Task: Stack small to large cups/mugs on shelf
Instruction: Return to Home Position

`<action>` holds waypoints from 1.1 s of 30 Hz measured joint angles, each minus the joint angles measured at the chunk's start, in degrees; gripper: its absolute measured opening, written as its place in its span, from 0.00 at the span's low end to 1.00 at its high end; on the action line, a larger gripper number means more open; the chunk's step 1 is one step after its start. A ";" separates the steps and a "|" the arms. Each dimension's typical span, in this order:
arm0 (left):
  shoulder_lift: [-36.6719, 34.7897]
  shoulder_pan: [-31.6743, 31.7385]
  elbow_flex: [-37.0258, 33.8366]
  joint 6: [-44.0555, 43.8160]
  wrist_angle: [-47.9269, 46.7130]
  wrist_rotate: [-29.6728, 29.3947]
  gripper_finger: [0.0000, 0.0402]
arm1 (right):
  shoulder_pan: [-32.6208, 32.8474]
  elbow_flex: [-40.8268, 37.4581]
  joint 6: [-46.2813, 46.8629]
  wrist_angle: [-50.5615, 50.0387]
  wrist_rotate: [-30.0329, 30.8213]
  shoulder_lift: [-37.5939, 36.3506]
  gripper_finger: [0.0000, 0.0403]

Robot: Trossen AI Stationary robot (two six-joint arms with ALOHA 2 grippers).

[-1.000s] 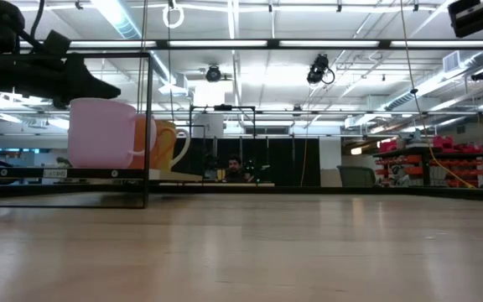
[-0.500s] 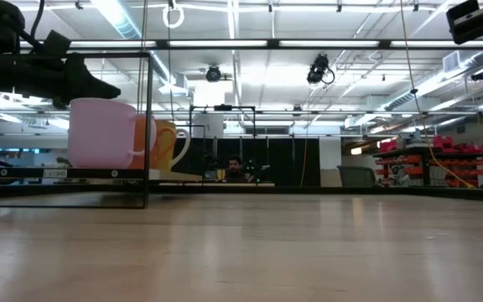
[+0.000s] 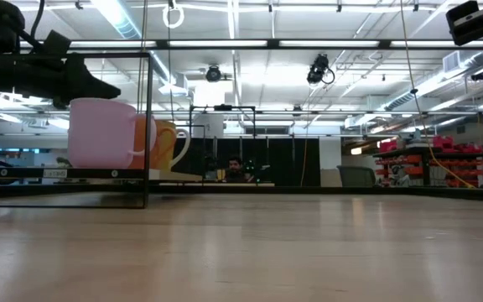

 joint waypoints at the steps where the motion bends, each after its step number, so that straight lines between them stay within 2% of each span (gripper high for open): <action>1: 0.00 0.00 0.00 0.00 -0.02 0.02 0.27 | 0.00 0.00 0.01 0.00 0.02 0.00 0.19; 13: 0.00 0.00 -0.02 0.00 -0.04 0.00 0.27 | 0.00 0.00 -0.19 0.02 -0.19 0.00 0.19; 23: 0.00 0.00 -0.03 -0.02 -0.06 0.01 0.27 | -1.95 0.52 -0.65 -2.08 -4.83 0.03 0.19; 28: 0.00 0.00 -0.07 -0.02 -0.02 0.00 0.27 | -6.77 1.99 -0.61 -5.22 -4.39 0.02 0.19; 33: 0.00 -0.02 -0.07 -0.02 0.11 0.00 0.27 | -11.82 2.23 2.40 -6.49 2.43 0.02 0.19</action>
